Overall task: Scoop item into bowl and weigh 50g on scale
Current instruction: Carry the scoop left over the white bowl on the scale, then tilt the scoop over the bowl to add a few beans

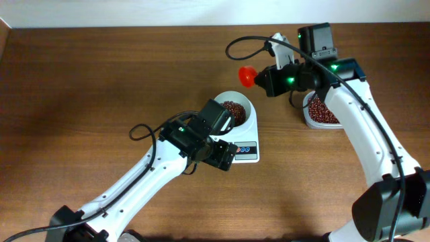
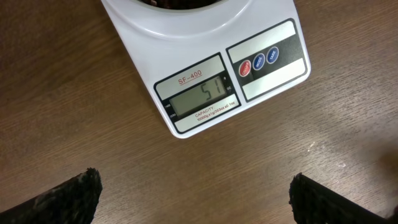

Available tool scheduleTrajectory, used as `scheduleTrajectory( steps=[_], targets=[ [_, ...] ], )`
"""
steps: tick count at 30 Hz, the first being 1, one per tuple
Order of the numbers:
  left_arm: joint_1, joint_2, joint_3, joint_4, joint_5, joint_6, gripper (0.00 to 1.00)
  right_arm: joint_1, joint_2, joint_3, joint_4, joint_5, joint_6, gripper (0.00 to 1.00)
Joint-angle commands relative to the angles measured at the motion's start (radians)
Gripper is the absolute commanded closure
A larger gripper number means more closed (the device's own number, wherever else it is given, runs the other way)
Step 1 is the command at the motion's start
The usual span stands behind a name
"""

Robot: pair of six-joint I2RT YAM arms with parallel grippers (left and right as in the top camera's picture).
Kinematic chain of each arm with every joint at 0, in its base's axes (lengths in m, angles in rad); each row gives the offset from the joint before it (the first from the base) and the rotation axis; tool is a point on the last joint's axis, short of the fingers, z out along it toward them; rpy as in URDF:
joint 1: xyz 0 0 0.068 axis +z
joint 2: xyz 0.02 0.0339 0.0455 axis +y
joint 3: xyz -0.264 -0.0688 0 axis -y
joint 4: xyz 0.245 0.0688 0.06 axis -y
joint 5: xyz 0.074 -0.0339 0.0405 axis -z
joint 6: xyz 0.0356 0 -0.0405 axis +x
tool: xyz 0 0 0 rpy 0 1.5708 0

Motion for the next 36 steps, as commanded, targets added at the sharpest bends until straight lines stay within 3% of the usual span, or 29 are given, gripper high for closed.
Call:
scheduleTrajectory(
  steps=[1,8,17,36],
  targets=[
    [-0.003,-0.016,-0.007,0.002,-0.007,-0.005,0.01,0.032,-0.025,0.034,-0.002,-0.008,-0.011,0.96],
    [-0.003,-0.016,-0.007,0.003,-0.007,-0.005,0.01,0.045,-0.024,0.106,-0.112,-0.001,-0.012,0.96],
    [-0.003,-0.016,-0.007,0.002,-0.007,-0.005,0.01,0.137,-0.002,0.105,-0.203,0.114,-0.121,0.96],
    [-0.003,-0.016,-0.007,0.002,-0.007,-0.005,0.01,0.132,0.135,0.099,-0.217,0.209,-0.150,0.96]
  ],
)
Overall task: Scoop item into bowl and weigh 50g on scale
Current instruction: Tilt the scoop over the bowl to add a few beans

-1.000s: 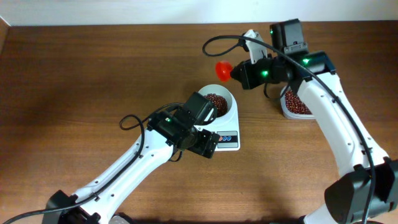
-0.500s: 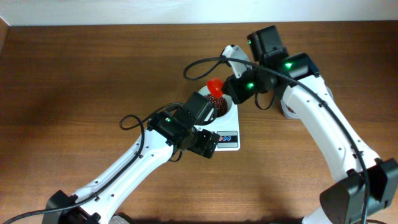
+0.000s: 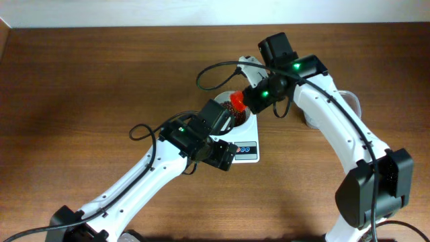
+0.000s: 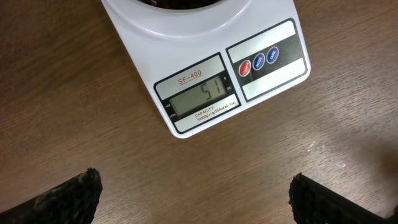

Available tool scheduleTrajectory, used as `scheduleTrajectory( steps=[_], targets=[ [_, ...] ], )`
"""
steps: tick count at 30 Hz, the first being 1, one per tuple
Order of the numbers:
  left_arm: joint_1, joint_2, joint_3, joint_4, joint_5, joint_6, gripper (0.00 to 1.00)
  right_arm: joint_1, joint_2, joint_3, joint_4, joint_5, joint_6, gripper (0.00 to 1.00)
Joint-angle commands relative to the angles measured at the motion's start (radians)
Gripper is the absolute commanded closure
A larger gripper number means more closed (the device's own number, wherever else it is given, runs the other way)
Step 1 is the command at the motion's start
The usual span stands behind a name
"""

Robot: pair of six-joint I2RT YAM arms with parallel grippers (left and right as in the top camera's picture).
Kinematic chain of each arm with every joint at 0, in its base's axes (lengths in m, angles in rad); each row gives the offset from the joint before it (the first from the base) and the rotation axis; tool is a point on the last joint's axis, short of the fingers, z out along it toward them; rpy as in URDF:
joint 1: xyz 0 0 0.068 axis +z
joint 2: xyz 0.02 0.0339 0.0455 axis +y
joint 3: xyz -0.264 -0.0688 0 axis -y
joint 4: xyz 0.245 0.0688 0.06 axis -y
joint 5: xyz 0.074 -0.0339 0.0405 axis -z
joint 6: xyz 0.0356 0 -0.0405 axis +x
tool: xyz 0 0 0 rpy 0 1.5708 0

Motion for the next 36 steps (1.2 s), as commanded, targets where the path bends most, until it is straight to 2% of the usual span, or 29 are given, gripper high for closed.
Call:
scheduleTrajectory(
  steps=[1,23,27,36],
  targets=[
    [-0.003,-0.016,-0.007,0.002,-0.007,-0.005,0.01,-0.011,0.024,0.005,0.000,0.008,-0.004,0.96],
    [-0.003,-0.016,-0.007,0.002,-0.007,-0.005,0.01,-0.010,0.076,-0.051,0.050,0.001,-0.004,0.96],
    [-0.003,-0.016,-0.007,0.003,-0.007,-0.005,0.01,-0.010,0.086,-0.051,0.048,-0.082,-0.003,0.96],
    [-0.003,-0.016,-0.007,0.002,-0.007,-0.005,0.01,-0.010,0.086,-0.051,0.011,-0.128,0.003,0.96]
  ],
)
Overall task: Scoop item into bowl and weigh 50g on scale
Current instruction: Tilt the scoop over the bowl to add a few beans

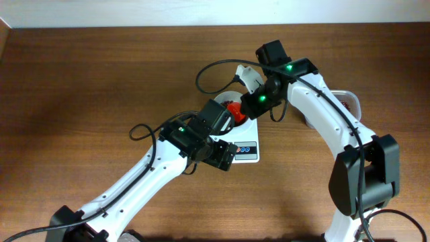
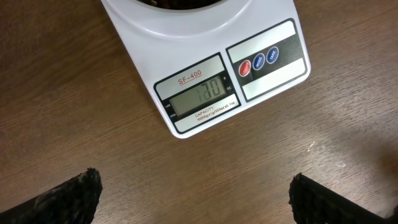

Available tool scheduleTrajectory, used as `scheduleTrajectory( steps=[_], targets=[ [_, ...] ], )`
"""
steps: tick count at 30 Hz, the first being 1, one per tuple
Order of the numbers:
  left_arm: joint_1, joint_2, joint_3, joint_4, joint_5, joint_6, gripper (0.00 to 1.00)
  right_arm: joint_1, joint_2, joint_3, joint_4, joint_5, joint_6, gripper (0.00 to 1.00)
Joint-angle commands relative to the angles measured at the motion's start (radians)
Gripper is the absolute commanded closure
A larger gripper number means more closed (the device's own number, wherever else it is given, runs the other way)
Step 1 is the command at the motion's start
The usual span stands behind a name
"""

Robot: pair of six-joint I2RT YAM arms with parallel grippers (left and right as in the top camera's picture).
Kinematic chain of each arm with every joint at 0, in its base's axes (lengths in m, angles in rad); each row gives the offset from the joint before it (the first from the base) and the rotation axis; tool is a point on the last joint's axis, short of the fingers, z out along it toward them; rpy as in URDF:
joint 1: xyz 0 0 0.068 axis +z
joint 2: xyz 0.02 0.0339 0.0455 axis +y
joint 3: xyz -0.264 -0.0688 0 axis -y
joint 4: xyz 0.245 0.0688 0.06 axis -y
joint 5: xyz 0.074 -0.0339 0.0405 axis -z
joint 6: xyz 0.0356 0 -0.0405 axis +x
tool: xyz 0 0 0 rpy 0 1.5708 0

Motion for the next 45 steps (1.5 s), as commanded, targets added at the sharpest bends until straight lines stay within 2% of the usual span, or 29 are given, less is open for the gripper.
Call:
scheduleTrajectory(
  steps=[1,9,13,17,20,22,38,43,45],
  targets=[
    [-0.003,-0.016,-0.007,0.003,-0.007,-0.005,0.01,-0.002,0.007,-0.009,-0.002,-0.037,0.007,0.96],
    [-0.003,-0.016,-0.007,0.002,-0.007,-0.005,0.01,-0.050,0.007,-0.009,0.018,-0.180,0.121,0.96],
    [-0.003,-0.016,-0.007,0.002,-0.007,-0.005,0.01,-0.119,0.007,-0.009,0.023,-0.362,0.120,0.96],
    [-0.003,-0.016,-0.007,0.003,-0.007,-0.005,0.01,-0.161,0.007,-0.009,0.026,-0.397,0.120,0.96],
    [-0.003,-0.016,-0.007,0.002,-0.007,-0.005,0.01,-0.190,0.007,-0.009,0.026,-0.535,0.041,0.96],
    [-0.003,-0.016,-0.007,0.003,-0.007,-0.005,0.01,-0.213,0.007,-0.009,0.025,-0.570,0.040,0.96],
    [-0.003,-0.016,-0.007,0.003,-0.007,-0.005,0.01,-0.230,0.007,-0.009,0.022,-0.525,0.040,0.96],
    [-0.003,-0.016,-0.007,0.002,-0.007,-0.005,0.01,-0.182,0.007,-0.009,0.018,-0.329,0.040,0.96],
    [-0.003,-0.016,-0.007,0.002,-0.007,-0.005,0.01,-0.141,0.007,-0.009,0.019,-0.177,0.040,0.96]
  ],
)
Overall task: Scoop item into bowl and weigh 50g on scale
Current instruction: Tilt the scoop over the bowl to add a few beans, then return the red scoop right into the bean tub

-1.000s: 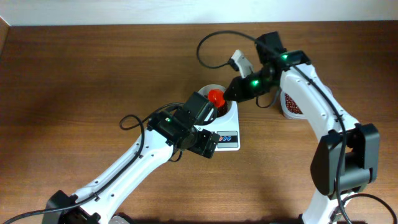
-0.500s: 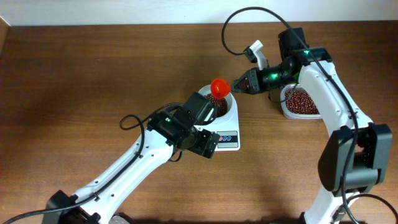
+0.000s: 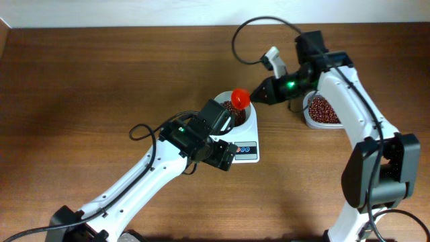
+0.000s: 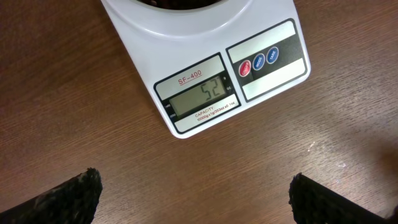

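Observation:
A white scale [image 3: 247, 149] carries a white bowl [image 3: 246, 115] of red-brown beans [image 3: 232, 109]. In the left wrist view the scale's display [image 4: 198, 98] reads 52. A red scoop [image 3: 240, 99] hangs over the bowl's far right rim, held by my right gripper [image 3: 266, 90], which is shut on its handle. My left gripper [image 4: 196, 194] hovers open over bare table in front of the scale, its black fingertips [image 4: 84, 190] wide apart with nothing between them. The left arm hides part of the bowl in the overhead view.
A white container of beans [image 3: 321, 109] stands to the right of the scale, under the right arm. The scale's round buttons [image 4: 258, 60] sit right of its display. Brown wooden table [image 3: 101, 74] lies all round.
The scoop was down in the bowl with the display at 120. It now sits higher at the bowl's right rim, the right arm has swung right, and the display reads 52. The left arm stayed put.
The right gripper first held the red scoop up between container and bowl, display at 51. Then the scoop was over the bowl, still 51. Then it was low in the bowl, reading 120. Now it is raised at the rim, reading 52.

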Available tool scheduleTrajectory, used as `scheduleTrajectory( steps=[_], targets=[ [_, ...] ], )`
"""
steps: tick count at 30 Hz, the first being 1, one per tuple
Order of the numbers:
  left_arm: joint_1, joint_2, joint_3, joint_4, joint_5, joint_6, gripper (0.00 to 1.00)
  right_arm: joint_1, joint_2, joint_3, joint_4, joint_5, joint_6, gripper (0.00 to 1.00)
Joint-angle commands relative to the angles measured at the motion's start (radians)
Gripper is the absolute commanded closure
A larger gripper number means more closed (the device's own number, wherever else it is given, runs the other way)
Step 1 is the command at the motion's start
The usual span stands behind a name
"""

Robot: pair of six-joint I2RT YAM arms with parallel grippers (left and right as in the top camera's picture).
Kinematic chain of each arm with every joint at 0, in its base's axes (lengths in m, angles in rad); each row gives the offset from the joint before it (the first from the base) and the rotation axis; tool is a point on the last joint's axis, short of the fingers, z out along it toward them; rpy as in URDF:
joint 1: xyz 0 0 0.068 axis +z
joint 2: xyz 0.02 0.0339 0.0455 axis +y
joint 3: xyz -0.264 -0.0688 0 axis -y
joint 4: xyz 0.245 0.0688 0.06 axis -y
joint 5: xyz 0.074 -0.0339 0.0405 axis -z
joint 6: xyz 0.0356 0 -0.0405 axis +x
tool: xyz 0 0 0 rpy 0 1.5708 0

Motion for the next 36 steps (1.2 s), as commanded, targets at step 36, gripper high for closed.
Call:
scheduleTrajectory(
  steps=[36],
  targets=[
    [-0.003,-0.016,-0.007,0.002,-0.007,-0.005,0.01,0.183,0.040,-0.009,-0.021,0.198,0.071,0.96]
  ],
)
